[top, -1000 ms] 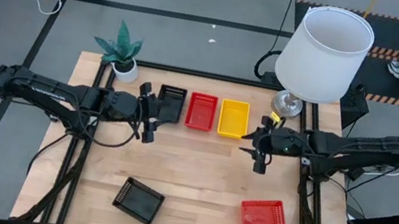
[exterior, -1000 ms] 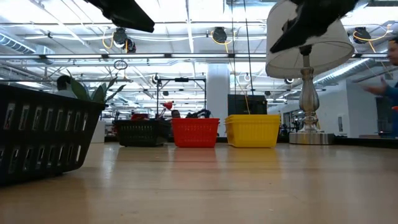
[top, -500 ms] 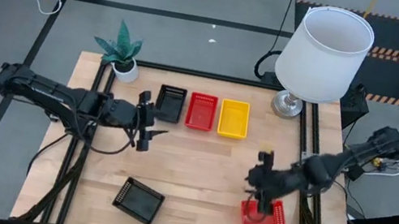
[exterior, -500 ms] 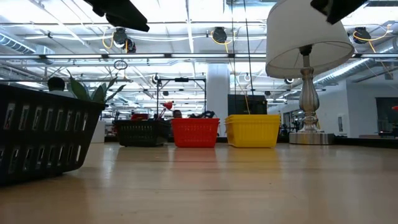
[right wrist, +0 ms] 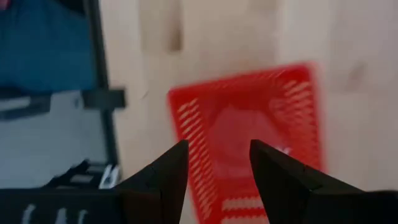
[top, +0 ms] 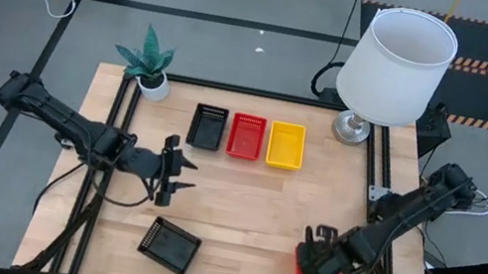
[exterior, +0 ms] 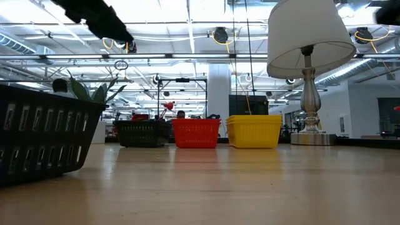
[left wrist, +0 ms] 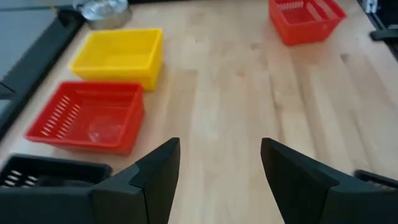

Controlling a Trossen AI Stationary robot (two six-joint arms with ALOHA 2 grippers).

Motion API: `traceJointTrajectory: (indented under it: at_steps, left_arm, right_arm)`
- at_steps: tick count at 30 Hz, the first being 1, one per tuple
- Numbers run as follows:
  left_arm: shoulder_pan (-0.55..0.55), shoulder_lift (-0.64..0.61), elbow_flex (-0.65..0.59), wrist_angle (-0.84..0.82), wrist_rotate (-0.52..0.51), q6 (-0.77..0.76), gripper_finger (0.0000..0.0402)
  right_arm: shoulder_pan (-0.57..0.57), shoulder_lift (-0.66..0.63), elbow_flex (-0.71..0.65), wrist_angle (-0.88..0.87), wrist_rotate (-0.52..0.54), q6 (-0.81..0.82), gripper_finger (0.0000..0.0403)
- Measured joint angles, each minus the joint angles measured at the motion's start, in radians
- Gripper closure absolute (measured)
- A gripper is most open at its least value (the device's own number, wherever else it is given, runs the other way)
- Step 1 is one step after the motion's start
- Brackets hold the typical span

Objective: Stack baskets by color
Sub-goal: Stack the bottom red bin on the stacked red bins

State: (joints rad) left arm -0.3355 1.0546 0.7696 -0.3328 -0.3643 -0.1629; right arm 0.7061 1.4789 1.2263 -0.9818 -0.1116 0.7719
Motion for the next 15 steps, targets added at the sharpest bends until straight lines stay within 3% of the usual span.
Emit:
traceJointTrajectory:
  at_steps: [5,15]
  left_arm:
    - [-0.053,0.0,-0.031,0.055,-0.024,-0.029,0.0174]
    - [-0.103,0.0,-0.057,0.114,-0.038,-0.025,0.0174]
  right_arm:
    - [0.036,0.045,-0.005,0.003,-0.081,0.034,0.0236]
    - [0.069,0.055,-0.131,0.17,-0.045,0.004,0.0275]
